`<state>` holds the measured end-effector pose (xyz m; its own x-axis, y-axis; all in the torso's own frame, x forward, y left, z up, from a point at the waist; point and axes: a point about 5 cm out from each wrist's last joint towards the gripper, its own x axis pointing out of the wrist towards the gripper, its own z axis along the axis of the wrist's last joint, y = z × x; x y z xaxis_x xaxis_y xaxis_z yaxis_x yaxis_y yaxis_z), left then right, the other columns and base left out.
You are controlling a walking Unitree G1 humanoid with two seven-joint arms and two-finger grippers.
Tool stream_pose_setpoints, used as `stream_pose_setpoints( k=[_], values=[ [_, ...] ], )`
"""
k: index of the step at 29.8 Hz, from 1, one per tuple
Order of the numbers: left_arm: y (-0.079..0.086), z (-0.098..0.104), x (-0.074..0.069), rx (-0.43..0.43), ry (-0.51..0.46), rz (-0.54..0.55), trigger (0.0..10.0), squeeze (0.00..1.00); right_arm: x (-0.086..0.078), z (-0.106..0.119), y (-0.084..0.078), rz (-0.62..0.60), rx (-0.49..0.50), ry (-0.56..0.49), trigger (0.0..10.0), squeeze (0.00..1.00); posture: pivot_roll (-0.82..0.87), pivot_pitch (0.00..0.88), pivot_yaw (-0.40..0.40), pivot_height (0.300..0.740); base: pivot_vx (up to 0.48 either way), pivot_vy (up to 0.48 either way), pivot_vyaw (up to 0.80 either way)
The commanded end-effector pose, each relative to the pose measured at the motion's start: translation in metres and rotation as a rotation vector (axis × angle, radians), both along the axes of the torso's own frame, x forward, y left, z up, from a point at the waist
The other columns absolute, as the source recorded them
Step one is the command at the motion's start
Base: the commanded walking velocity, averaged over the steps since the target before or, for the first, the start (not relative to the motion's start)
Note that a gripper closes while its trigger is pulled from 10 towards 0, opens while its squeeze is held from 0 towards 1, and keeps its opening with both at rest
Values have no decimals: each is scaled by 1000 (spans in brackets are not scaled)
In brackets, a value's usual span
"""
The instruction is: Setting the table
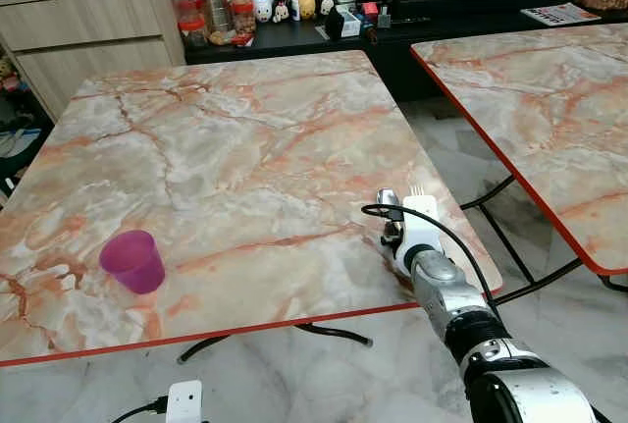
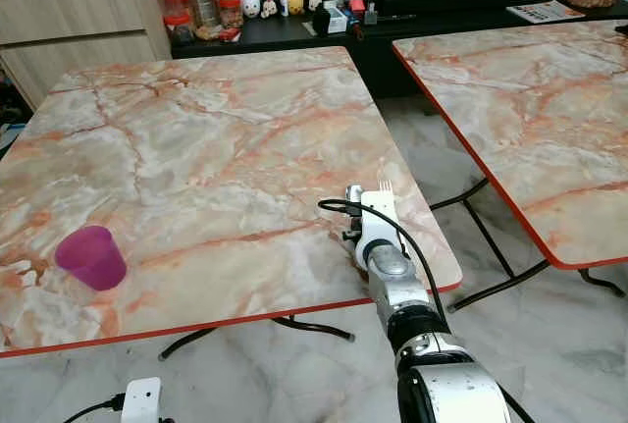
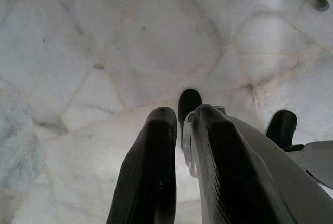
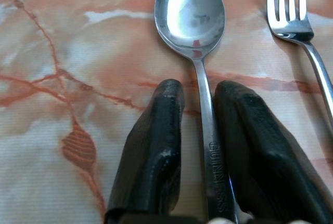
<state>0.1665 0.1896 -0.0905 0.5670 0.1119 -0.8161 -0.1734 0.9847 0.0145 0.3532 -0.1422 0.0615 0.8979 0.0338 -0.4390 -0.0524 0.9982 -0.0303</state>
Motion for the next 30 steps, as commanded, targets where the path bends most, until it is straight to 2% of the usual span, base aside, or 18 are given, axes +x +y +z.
stream_pose_setpoints(
  k=[1,12,26,27,30],
  values=[
    [1,-1,-2,-10,13,15,10000,0,-5,-9,7,28,10,46,0,0,13,33,14,740,0,0,0],
    [4,-2,-4,-10,21,35,10000,0,-6,-10,7,33,8,47,0,0,14,37,6,740,0,0,0],
    [4,-1,-2,-23,15,60,10000,0,-3,-4,11,53,21,-4,0,0,13,17,6,740,0,0,0],
    [8,0,-2,-26,9,86,10000,0,1,4,17,58,44,-59,0,0,22,4,9,740,0,0,0],
    [12,1,-2,-22,3,104,10000,0,6,15,22,62,55,-138,0,0,23,0,14,740,0,0,0]
  ],
)
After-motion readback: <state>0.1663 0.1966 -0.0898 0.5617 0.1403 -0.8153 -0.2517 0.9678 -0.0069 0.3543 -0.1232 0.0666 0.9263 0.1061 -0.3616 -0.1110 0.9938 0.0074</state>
